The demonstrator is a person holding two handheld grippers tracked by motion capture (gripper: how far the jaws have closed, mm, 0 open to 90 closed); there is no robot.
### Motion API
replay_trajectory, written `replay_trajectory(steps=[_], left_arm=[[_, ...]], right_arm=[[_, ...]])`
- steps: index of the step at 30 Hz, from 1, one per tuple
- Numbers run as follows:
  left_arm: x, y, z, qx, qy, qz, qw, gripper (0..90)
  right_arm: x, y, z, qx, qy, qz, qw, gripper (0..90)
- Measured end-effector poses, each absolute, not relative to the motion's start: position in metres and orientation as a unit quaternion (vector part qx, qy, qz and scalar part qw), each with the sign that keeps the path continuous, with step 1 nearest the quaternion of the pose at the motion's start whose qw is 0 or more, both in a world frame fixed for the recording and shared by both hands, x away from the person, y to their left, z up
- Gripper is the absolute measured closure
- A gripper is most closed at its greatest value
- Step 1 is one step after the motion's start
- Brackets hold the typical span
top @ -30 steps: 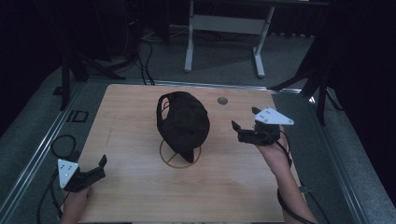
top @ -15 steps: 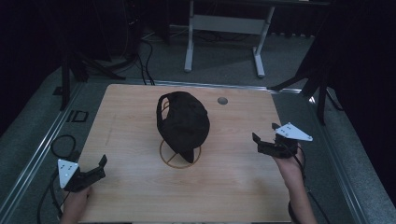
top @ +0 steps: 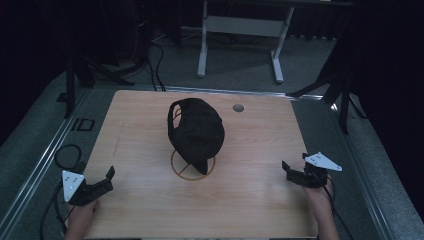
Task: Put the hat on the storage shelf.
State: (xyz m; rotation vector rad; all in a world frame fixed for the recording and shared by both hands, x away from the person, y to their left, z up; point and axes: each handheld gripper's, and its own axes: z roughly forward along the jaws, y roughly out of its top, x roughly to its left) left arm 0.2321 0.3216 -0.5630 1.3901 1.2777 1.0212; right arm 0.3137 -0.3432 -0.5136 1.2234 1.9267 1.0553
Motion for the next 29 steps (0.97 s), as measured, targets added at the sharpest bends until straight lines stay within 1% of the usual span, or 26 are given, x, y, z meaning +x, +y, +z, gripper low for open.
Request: replay_trajectory(steps=[7, 15, 29], left_arm=[[0.232, 0.321, -0.563, 0.569, 0.523, 0.418, 0.477, 1.7], [0.232, 0.322, -0.563, 0.569, 0.523, 0.418, 0.478, 1.7], [0.232, 0.322, -0.563, 0.57, 0.523, 0.417, 0.478, 1.7]], right_arm=[[0.302, -0.357, -0.529, 0.487, 0.721, 0.38, 0.315, 14.2], [0.291, -0.368, -0.539, 0.512, 0.71, 0.372, 0.308, 14.2], [0.286, -0.374, -0.543, 0.522, 0.699, 0.371, 0.319, 14.4]])
